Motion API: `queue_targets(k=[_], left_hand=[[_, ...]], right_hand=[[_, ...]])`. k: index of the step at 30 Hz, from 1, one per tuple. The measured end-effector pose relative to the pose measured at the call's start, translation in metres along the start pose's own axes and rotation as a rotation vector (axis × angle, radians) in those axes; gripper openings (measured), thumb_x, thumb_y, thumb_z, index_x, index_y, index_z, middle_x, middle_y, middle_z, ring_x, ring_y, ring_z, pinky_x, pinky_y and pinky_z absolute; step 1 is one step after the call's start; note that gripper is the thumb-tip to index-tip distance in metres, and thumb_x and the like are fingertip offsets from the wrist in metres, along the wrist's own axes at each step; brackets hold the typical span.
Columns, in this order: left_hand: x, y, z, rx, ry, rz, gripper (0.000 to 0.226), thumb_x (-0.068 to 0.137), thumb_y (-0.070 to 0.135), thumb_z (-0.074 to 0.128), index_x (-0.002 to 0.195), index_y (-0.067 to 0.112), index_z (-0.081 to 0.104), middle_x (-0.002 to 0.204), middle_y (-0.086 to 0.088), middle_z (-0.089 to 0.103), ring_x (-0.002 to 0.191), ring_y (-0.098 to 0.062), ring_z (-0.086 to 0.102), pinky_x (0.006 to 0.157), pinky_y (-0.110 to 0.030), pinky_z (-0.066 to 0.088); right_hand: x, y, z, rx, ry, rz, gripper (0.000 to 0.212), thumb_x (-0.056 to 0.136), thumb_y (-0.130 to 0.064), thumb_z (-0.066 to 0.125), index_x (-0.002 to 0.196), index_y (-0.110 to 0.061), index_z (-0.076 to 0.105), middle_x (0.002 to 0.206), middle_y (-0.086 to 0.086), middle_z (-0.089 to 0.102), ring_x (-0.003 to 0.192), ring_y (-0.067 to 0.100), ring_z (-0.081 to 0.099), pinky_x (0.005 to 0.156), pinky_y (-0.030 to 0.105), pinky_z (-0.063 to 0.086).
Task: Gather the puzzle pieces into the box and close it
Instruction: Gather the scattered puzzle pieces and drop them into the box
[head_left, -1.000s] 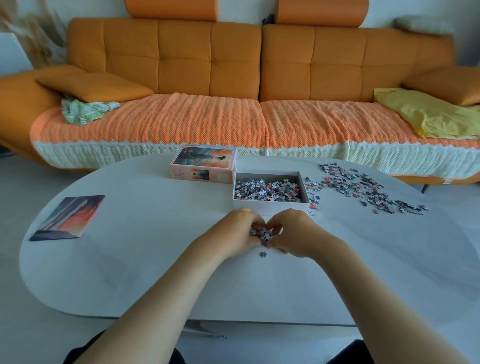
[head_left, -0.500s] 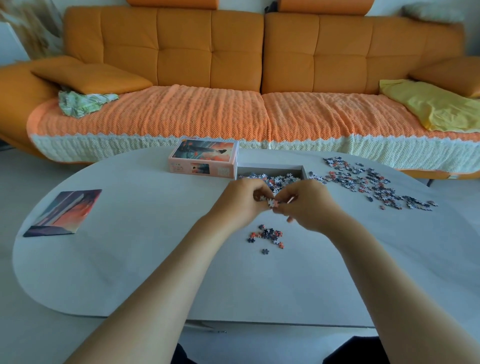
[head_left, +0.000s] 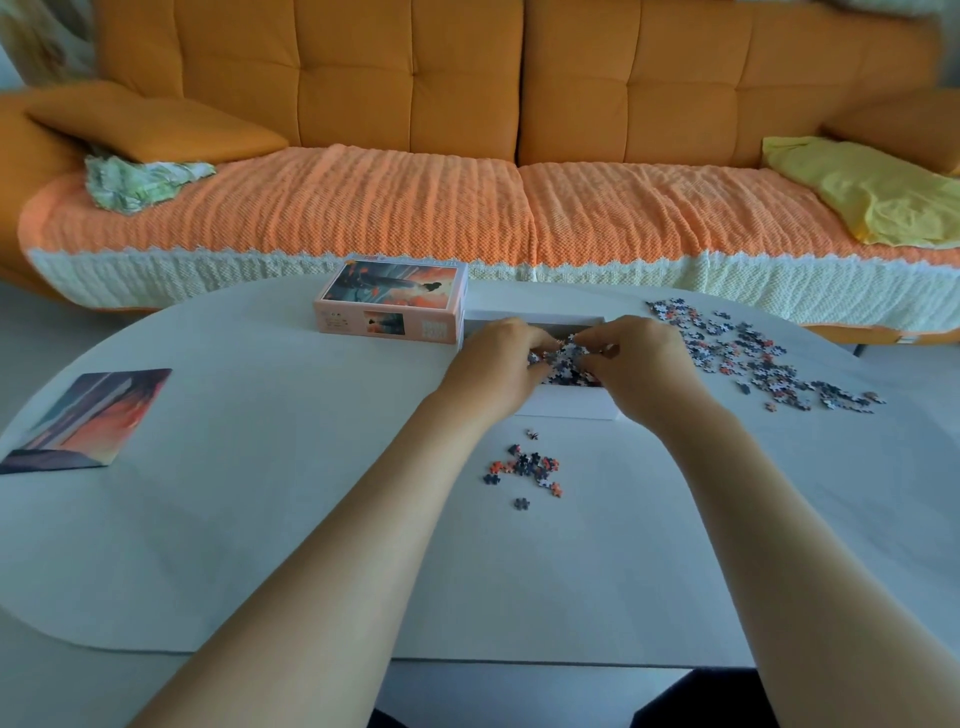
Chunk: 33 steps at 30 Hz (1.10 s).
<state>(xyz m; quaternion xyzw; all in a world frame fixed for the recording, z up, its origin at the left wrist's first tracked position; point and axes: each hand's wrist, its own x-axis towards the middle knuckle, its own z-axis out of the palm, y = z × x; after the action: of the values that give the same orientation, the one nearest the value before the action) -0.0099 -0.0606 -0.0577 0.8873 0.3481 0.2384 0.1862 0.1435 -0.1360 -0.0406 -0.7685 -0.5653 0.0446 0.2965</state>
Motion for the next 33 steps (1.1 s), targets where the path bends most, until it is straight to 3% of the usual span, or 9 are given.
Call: queue_targets(k=[5,7,9,12,17,20,24,27,33], left_hand=[[-0.01,-0.007,-0.002,0.133,-0.008,0.055,0.024,0.098,0.03,0.051,0.103,0.026,0.075,0.099,0.0,0.064,0.097,-0.023,0.054,0.078,-0.035,0.047],[-0.014,-0.007,-0.001,0.16,-0.061,0.075,0.028,0.099,0.031,0.047,0.098,0.021,0.074,0.093,-0.002,0.063,0.095,-0.026,0.054,0.08,-0.038,0.047],[-0.018,-0.008,-0.002,0.155,-0.076,0.082,0.028,0.099,0.03,0.047,0.104,0.022,0.073,0.102,-0.001,0.064,0.1,-0.025,0.054,0.087,-0.04,0.046],[-0.025,-0.013,-0.005,0.137,-0.018,0.104,0.026,0.095,0.027,0.056,0.118,0.023,0.068,0.119,0.004,0.06,0.114,-0.019,0.051,0.098,-0.037,0.043],[-0.046,-0.015,-0.018,0.119,0.135,0.196,0.011,0.087,0.018,0.063,0.095,0.022,0.07,0.096,0.007,0.056,0.093,-0.012,0.052,0.074,-0.028,0.043],[-0.064,-0.008,-0.029,0.123,-0.028,0.115,0.012,0.084,0.032,0.067,0.094,0.029,0.062,0.094,0.013,0.052,0.08,-0.006,0.047,0.066,-0.025,0.038],[-0.085,-0.008,-0.033,0.218,-0.401,-0.043,0.052,0.067,0.063,0.072,0.111,0.038,0.06,0.103,0.015,0.053,0.095,-0.007,0.053,0.081,-0.03,0.048],[-0.093,-0.007,-0.028,0.219,-0.358,-0.06,0.063,0.067,0.064,0.072,0.122,0.035,0.058,0.103,0.012,0.052,0.098,-0.011,0.053,0.082,-0.032,0.049],[-0.096,-0.004,-0.015,0.059,-0.302,-0.048,0.039,0.081,0.048,0.07,0.116,0.032,0.067,0.09,0.011,0.045,0.085,-0.011,0.052,0.076,-0.029,0.047]], right_hand=[[-0.01,-0.004,0.001,-0.084,-0.152,-0.098,0.02,0.092,-0.026,0.057,0.078,-0.029,0.07,0.07,-0.013,0.061,0.072,0.015,0.055,0.061,0.025,0.043],[-0.014,-0.001,0.007,-0.181,-0.202,-0.159,0.026,0.095,-0.027,0.051,0.077,-0.021,0.069,0.067,-0.002,0.061,0.07,0.021,0.056,0.06,0.028,0.04],[-0.013,0.002,0.008,-0.203,-0.161,-0.187,0.027,0.095,-0.025,0.05,0.083,-0.013,0.07,0.076,0.009,0.064,0.076,0.027,0.058,0.067,0.035,0.048],[-0.016,0.003,0.0,-0.116,-0.062,-0.249,0.027,0.094,-0.017,0.054,0.074,-0.029,0.068,0.073,-0.004,0.055,0.074,0.023,0.049,0.067,0.032,0.042],[-0.034,-0.014,-0.004,-0.014,-0.06,-0.354,0.021,0.089,-0.009,0.06,0.095,-0.021,0.076,0.088,-0.007,0.062,0.074,0.01,0.055,0.073,0.029,0.049],[-0.045,-0.022,0.004,-0.103,-0.253,-0.334,0.026,0.092,-0.016,0.058,0.109,-0.028,0.072,0.106,-0.01,0.063,0.091,0.012,0.06,0.085,0.027,0.048],[-0.056,-0.025,0.016,-0.223,-0.484,-0.267,0.039,0.093,-0.009,0.052,0.128,-0.023,0.062,0.131,-0.005,0.052,0.117,0.019,0.053,0.098,0.032,0.044],[-0.059,-0.027,0.018,-0.218,-0.53,-0.246,0.045,0.088,-0.002,0.05,0.121,-0.029,0.066,0.117,-0.006,0.054,0.108,0.018,0.055,0.09,0.032,0.048],[-0.062,-0.022,0.0,-0.147,-0.559,-0.158,0.029,0.089,-0.017,0.058,0.112,-0.032,0.067,0.1,-0.017,0.06,0.087,0.005,0.057,0.074,0.017,0.04]])
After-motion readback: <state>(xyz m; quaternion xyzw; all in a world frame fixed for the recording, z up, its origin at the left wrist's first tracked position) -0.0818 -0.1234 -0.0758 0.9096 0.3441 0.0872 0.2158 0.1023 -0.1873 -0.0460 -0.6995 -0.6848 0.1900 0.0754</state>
